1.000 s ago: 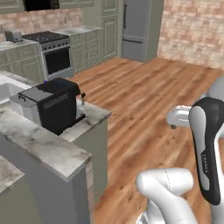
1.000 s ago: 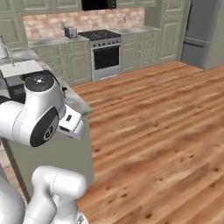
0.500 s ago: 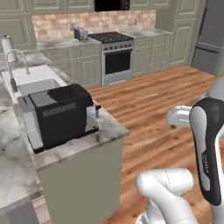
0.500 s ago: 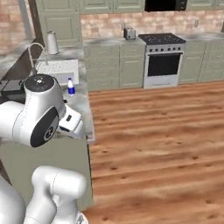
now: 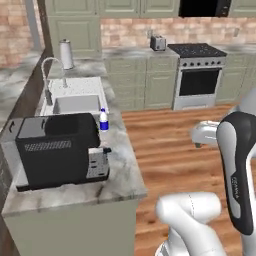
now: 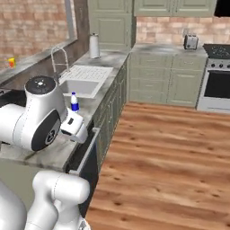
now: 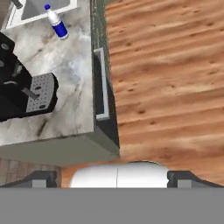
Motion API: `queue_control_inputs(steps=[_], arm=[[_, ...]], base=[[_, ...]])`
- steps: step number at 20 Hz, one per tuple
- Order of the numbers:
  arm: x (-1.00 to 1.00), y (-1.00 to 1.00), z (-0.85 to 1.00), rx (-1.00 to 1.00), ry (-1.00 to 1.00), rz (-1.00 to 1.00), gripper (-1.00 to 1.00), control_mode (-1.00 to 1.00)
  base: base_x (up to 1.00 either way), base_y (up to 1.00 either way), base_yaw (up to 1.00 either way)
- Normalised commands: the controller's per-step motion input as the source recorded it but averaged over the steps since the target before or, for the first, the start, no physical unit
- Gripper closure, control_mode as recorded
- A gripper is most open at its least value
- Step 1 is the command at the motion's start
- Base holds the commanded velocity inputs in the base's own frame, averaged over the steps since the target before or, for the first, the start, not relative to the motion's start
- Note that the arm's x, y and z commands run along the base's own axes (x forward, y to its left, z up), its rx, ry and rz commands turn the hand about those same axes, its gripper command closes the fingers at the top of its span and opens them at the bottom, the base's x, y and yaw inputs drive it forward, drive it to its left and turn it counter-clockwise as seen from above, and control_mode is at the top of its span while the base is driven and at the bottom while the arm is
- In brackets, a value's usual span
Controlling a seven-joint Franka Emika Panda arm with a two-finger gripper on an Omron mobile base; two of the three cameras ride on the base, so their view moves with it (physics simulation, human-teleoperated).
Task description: Place the drinks on the dining counter in a tight cluster.
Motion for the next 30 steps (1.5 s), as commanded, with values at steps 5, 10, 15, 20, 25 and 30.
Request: queue_control_inputs(steps=[5, 10, 15, 20, 25, 30], arm=[[0.00, 0.00, 0.00, 0.00, 0.00, 0.00, -1.00, 1.00], [0.00, 0.00, 0.00, 0.00, 0.00, 0.00, -1.00, 1.00], [0.00, 0.00, 0.00, 0.00, 0.00, 0.00, -1.00, 1.00], [0.00, 0.00, 0.00, 0.00, 0.00, 0.00, -1.00, 1.00], [0.00, 0.00, 0.00, 0.00, 0.00, 0.00, -1.00, 1.00], [0.00, 0.00, 0.00, 0.00, 0.00, 0.00, -1.00, 1.00]], base=[[1.00, -0.76, 0.65], [1.00, -0.63, 0.70], [0.83, -0.66, 0.71], [0.18, -0.70, 0.76], [-0.16, -0.42, 0.91], [-0.18, -0.74, 0.79]])
